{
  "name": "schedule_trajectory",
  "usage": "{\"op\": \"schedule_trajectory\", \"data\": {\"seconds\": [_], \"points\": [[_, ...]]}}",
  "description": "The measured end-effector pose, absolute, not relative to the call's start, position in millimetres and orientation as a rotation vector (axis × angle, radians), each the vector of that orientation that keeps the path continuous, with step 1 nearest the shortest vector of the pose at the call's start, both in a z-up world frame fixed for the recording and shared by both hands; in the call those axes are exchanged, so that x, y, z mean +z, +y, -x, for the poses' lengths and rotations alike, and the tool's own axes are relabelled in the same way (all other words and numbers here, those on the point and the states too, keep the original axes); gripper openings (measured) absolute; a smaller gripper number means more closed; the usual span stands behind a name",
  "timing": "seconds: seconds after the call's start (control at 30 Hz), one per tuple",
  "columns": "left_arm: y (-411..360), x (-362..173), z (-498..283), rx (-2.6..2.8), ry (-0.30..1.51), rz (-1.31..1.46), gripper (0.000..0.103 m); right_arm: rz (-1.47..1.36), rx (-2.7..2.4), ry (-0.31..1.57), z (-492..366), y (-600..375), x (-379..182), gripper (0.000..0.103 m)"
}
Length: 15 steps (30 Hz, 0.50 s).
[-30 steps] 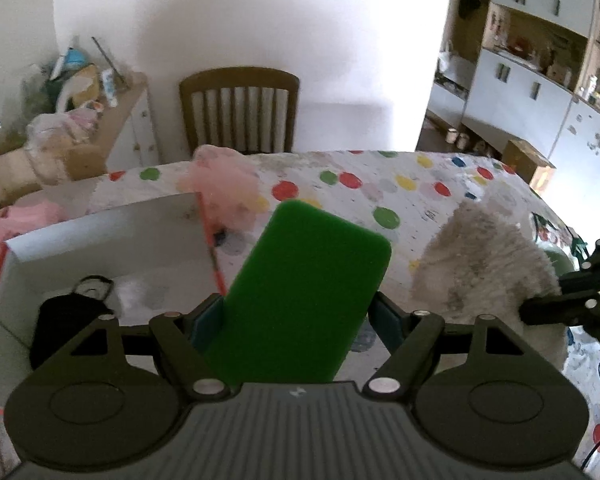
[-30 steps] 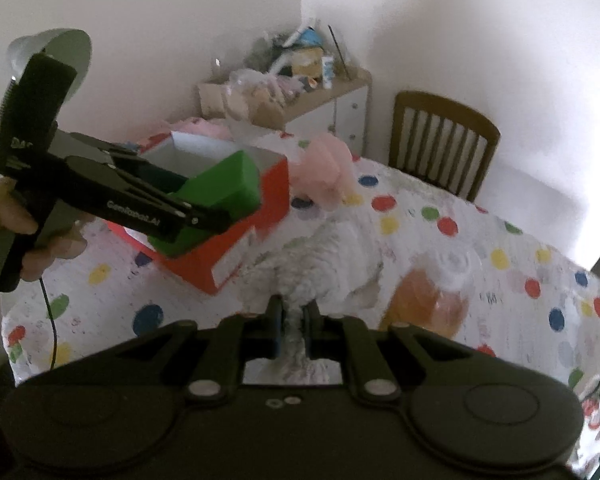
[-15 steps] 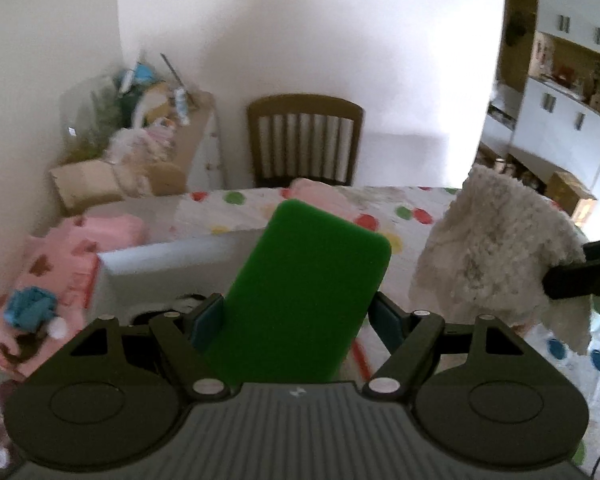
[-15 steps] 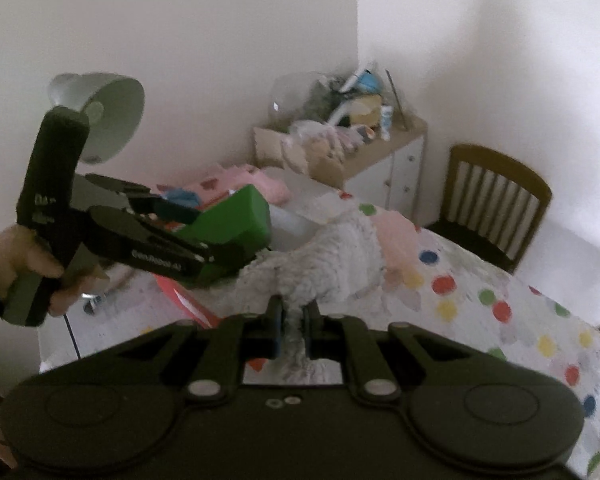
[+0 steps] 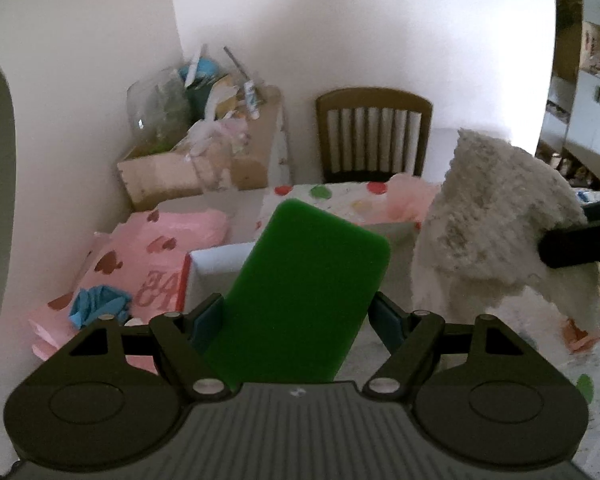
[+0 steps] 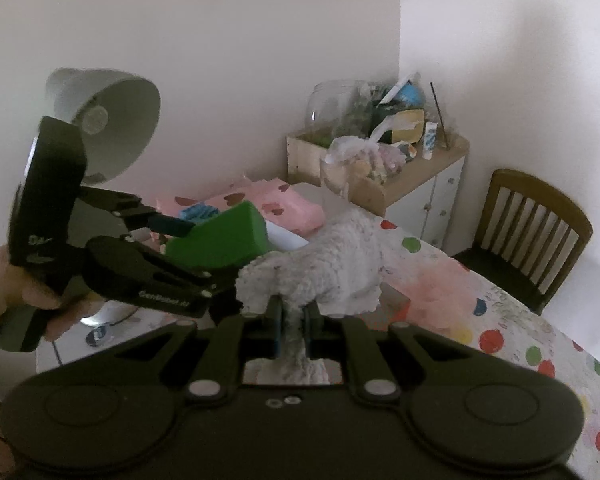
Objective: Organize soft objects
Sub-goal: 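Lift and carry the sponge and towel with both grippers over the shoebox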
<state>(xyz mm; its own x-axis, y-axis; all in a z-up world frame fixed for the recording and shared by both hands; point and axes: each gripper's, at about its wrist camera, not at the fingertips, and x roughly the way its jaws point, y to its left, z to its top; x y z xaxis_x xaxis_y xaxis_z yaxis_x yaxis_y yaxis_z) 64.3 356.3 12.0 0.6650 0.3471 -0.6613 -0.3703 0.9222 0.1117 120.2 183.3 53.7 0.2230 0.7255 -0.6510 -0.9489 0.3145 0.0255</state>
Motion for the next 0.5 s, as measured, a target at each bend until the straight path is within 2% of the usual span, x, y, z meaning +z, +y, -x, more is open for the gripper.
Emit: {"op": "schedule_trajectory", "data": {"seconds": [0.5], "points": [[383.2,-40.4,-84.0,0.431,0.851,0.028,0.078,0.538,1.110,0.758,-149.5,260.6,-22.9,0.010]]}}
